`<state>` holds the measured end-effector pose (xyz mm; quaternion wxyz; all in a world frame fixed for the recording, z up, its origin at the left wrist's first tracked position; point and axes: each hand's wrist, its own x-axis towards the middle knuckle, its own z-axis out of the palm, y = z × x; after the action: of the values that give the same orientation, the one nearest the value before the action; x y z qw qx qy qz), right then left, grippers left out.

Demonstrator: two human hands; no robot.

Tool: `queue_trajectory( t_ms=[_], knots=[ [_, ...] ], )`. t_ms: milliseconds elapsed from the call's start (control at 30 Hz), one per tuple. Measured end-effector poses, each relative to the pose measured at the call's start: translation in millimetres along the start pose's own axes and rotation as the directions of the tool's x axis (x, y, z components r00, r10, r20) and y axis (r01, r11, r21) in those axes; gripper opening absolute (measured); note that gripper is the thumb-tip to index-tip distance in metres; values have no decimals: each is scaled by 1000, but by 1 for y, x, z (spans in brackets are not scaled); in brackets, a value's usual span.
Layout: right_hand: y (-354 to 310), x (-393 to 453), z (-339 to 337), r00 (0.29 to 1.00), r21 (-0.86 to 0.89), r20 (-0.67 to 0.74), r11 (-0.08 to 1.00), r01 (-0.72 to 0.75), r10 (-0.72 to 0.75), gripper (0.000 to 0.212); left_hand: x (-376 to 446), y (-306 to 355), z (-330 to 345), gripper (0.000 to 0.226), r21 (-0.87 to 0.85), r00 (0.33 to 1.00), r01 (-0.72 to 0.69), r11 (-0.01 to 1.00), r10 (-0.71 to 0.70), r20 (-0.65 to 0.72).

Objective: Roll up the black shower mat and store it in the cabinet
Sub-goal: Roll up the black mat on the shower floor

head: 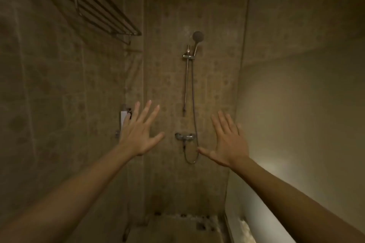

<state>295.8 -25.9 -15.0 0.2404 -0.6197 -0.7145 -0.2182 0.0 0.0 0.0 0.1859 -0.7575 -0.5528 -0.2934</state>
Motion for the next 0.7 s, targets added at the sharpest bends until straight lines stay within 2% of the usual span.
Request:
queue_trajectory(
  t_ms=[200,400,567,600,633,700],
  knots=[
    [9,-25,99,976,30,218,1000,9,-15,120,-33,-5,81,86,39,988,-8,999,2,153],
    [9,-31,185,947,108,321,994,-26,-10,126,-64,-27,174,89,-15,947,27,1000,-21,320],
    [9,-57,244,892,144,451,987,-74,1,128,-92,-55,251,89,-84,898,141,986,-92,430],
    [11,-62,255,867,131,499,988,-87,10,127,-94,-58,264,85,-98,869,138,986,-73,490],
    [13,-67,266,843,126,538,986,-109,24,127,-94,-61,275,87,-131,811,141,981,-39,584],
    [16,-78,287,808,125,587,980,-155,53,127,-96,-68,297,107,-240,678,251,938,7,735]
  ],
)
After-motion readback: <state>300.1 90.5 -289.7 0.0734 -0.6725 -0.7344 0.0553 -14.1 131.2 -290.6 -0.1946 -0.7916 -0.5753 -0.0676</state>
